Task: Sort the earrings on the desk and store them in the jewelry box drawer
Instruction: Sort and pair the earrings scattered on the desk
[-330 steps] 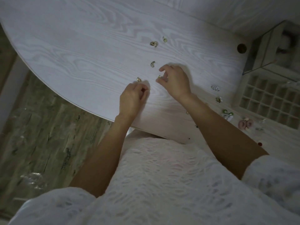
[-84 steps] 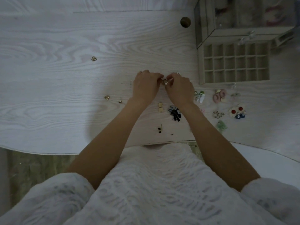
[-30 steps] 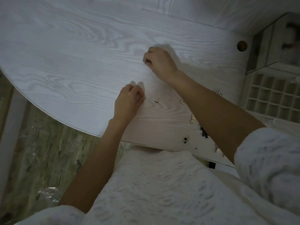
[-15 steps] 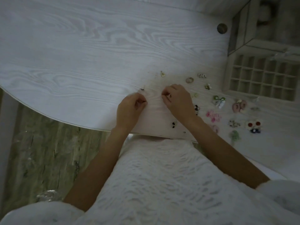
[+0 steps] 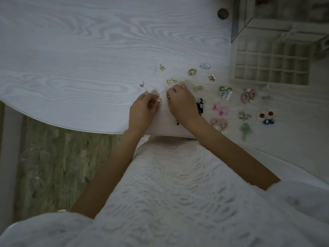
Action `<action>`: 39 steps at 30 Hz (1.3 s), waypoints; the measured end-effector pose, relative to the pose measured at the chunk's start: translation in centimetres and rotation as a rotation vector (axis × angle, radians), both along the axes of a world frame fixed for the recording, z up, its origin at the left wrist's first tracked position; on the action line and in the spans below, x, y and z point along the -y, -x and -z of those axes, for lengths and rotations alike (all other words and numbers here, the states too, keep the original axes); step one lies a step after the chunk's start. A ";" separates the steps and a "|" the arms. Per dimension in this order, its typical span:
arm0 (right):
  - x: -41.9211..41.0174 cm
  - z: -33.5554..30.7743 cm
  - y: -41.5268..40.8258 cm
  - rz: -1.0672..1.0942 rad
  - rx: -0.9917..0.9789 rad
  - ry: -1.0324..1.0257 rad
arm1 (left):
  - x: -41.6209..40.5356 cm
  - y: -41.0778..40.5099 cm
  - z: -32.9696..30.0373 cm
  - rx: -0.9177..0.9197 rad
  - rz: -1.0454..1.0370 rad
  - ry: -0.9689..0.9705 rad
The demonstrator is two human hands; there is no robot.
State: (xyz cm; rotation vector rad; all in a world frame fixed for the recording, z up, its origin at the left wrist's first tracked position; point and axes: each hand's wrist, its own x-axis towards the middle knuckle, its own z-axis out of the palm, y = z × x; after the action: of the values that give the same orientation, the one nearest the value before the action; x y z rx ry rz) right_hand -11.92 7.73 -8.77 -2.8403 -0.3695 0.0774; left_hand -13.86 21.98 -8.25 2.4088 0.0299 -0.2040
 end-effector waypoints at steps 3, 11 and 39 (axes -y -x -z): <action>-0.5 -0.2 0.2 -0.011 -0.057 -0.014 | 0.4 0.4 -0.1 -0.002 -0.031 -0.021; 0.3 -1.0 1.2 -0.031 -0.138 -0.171 | 2.0 1.5 -0.3 -0.005 -0.141 0.055; -0.6 -1.9 -5.2 -0.065 -0.109 -0.112 | -2.9 -4.4 0.2 0.041 -0.105 -0.018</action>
State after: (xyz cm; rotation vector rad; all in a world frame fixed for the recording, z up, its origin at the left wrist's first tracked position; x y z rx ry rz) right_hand -6.68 8.31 -6.91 -2.6999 -0.4283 0.2171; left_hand -9.46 24.85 -8.45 2.4213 0.1395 -0.1069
